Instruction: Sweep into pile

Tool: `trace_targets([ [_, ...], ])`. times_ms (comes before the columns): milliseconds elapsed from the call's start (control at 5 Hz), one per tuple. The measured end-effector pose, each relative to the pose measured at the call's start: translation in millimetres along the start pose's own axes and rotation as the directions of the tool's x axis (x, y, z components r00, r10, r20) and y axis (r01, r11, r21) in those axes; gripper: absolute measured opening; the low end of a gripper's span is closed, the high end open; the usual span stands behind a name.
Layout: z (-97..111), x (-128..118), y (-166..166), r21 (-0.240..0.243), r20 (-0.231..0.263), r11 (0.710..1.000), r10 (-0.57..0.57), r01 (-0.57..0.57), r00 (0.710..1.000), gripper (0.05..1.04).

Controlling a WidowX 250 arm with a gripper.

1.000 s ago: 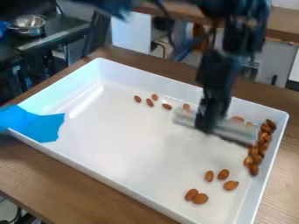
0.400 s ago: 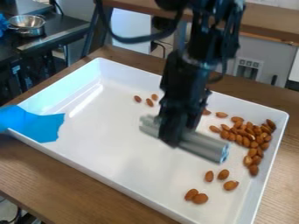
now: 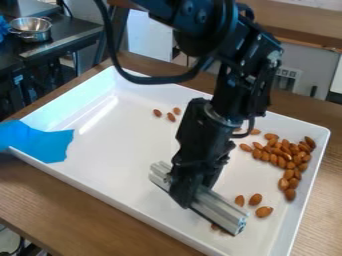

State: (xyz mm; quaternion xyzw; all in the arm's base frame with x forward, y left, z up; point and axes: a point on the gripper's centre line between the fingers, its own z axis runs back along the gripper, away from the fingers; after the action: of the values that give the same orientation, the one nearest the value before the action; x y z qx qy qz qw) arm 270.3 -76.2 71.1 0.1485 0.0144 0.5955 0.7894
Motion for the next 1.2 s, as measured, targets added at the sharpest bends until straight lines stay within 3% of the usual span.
trace_targets([
  [400,-10,-5,-5,0.004,0.042,1.0,0.009,-0.009,0.999,0.38],
  [800,-7,-9,-40,-0.025,0.086,0.998,0.054,-0.052,0.995,0.38],
  [1200,8,-7,-87,-0.035,0.068,0.992,0.126,-0.123,0.99,0.38],
])
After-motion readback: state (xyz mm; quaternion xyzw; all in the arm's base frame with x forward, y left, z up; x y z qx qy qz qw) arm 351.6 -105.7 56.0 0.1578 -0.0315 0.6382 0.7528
